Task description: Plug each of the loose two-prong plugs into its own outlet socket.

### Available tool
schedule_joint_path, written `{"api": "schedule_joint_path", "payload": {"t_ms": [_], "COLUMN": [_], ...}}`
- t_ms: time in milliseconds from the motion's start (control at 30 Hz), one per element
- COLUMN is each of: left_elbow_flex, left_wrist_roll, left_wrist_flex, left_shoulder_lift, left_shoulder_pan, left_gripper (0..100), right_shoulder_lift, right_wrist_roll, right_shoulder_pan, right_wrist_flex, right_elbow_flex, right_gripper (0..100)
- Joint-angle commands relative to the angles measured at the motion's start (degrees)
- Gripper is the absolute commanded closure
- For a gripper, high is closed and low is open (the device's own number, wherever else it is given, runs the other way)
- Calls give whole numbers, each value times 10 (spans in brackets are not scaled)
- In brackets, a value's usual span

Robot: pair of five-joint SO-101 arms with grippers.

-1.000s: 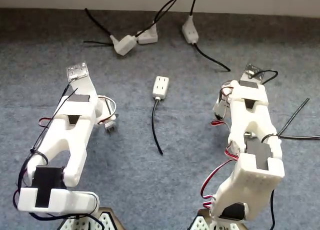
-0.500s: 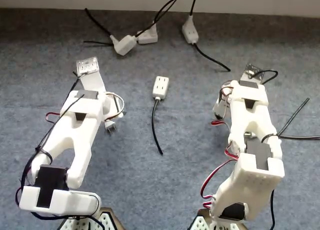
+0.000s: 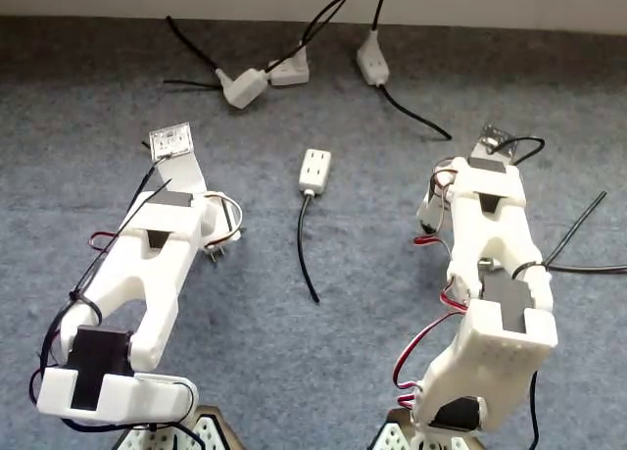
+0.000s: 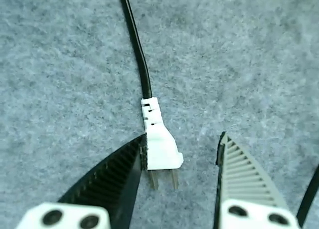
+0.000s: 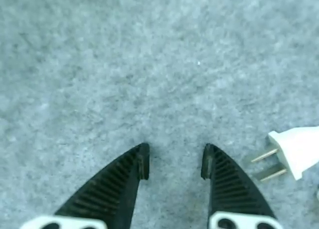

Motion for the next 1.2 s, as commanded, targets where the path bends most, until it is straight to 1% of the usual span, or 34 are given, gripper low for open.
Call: {"api": "schedule_joint_path", "payload": {"t_ms": [0, 33, 100, 167, 433, 567, 633, 733, 800, 900, 967, 1067, 1167], "left_elbow_flex": [1, 2, 2, 2, 1, -29, -60, -98, -101, -81, -60, -21, -22], "left_wrist_roll": [0, -1, -25, -36, -36, -36, -36, -36, -36, -36, -36, -36, -36], "left_wrist_flex": [11, 11, 11, 11, 9, 14, 50, 108, 121, 117, 89, 38, 23], "left_shoulder_lift": [0, 0, 0, 0, 0, -7, -7, -4, -2, -1, -1, 0, 26], "left_shoulder_pan": [-9, -18, -30, -32, -30, -29, -25, 4, 31, 45, 43, 21, -8], "left_gripper": [762, 762, 762, 762, 765, 765, 765, 765, 765, 765, 765, 765, 765], "right_shoulder_lift": [6, 6, 6, 6, 6, 6, 6, 6, 6, 6, 6, 6, 6], "right_wrist_roll": [-4, -4, -4, -4, -4, -4, -4, -4, -4, -4, -4, -4, -4], "right_shoulder_pan": [-6, -6, -6, -6, -6, -6, -6, -6, -6, -6, -6, -6, -6], "right_wrist_flex": [-13, -13, -13, -13, -13, -13, -13, -13, -13, -20, -21, -21, -21], "right_elbow_flex": [-4, -4, -4, -4, -4, -4, -4, -4, -4, -4, -4, -4, -4], "right_gripper": [824, 824, 824, 824, 824, 824, 824, 824, 824, 824, 824, 824, 824]}}
